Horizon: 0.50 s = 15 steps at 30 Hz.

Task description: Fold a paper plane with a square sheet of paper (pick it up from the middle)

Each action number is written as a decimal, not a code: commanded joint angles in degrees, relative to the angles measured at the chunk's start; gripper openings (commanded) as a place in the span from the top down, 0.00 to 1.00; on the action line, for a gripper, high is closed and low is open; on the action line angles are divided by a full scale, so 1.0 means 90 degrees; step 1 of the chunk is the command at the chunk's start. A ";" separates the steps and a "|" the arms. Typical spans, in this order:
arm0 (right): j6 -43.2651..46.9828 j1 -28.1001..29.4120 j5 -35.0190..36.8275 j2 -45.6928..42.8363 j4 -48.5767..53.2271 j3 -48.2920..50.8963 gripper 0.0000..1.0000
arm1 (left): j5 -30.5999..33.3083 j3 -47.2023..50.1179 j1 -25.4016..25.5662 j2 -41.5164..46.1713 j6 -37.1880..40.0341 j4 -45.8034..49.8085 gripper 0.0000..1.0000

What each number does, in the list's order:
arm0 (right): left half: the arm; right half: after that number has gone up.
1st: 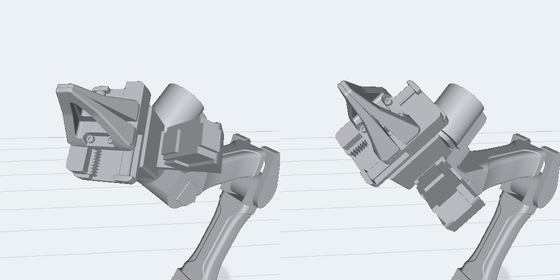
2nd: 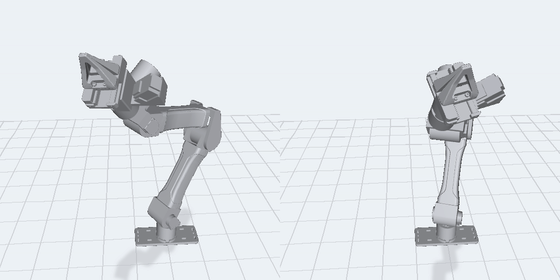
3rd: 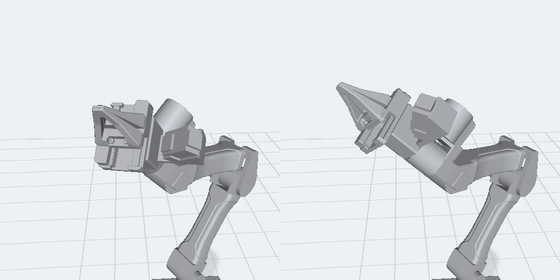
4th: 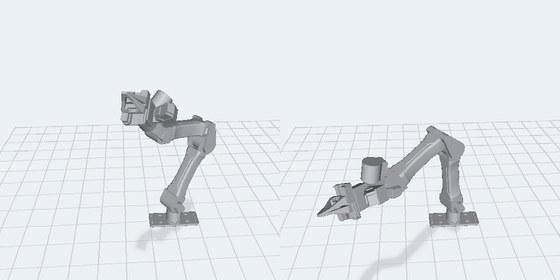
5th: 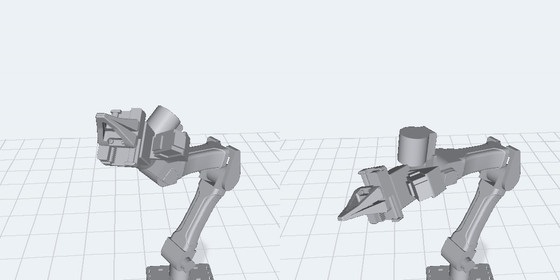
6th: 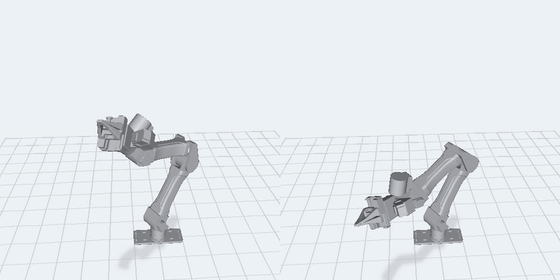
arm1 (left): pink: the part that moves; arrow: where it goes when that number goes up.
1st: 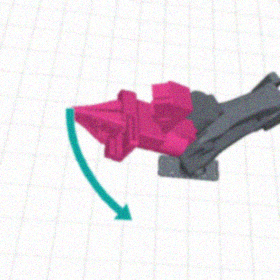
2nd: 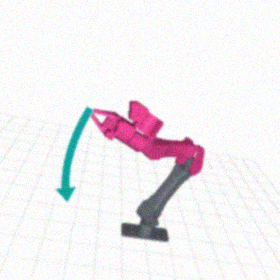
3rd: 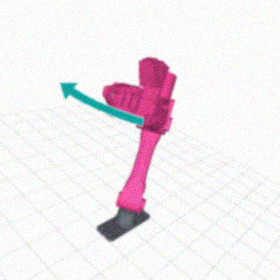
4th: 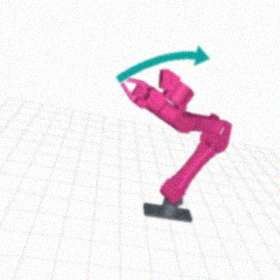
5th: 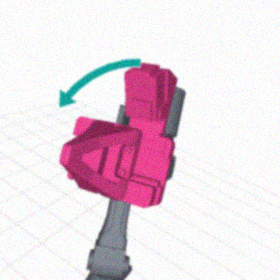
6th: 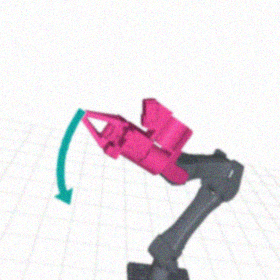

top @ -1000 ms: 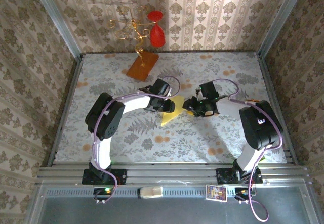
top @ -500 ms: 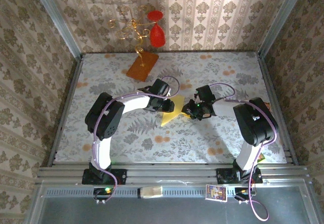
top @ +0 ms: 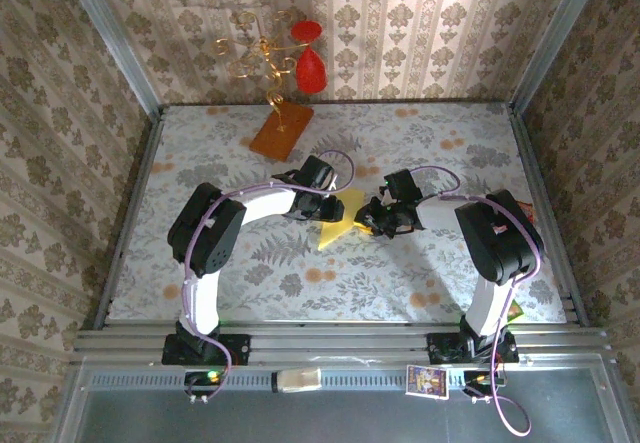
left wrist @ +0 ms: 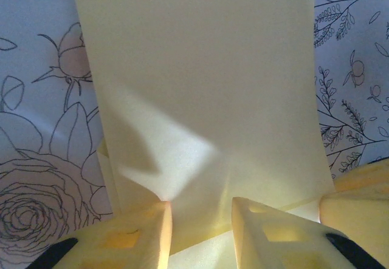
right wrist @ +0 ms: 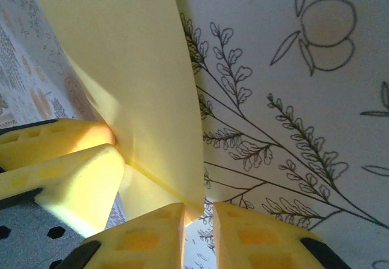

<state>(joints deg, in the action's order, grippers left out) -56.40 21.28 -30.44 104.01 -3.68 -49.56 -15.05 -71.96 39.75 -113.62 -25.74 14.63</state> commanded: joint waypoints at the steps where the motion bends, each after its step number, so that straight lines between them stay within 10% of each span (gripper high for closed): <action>1: -0.0147 0.0039 -0.0123 0.0149 -0.0136 -0.0175 0.78 | 0.0002 0.0222 -0.0002 -0.0061 -0.0100 0.0301 0.67; 15: -0.0481 0.0068 -0.0174 0.0085 -0.0593 -0.0045 0.80 | 0.0050 0.0210 -0.0008 -0.0041 -0.0109 0.0322 0.68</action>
<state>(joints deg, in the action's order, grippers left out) -59.31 21.45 -30.57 104.49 -7.66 -49.56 -15.05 -71.96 39.72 -113.62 -25.91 14.61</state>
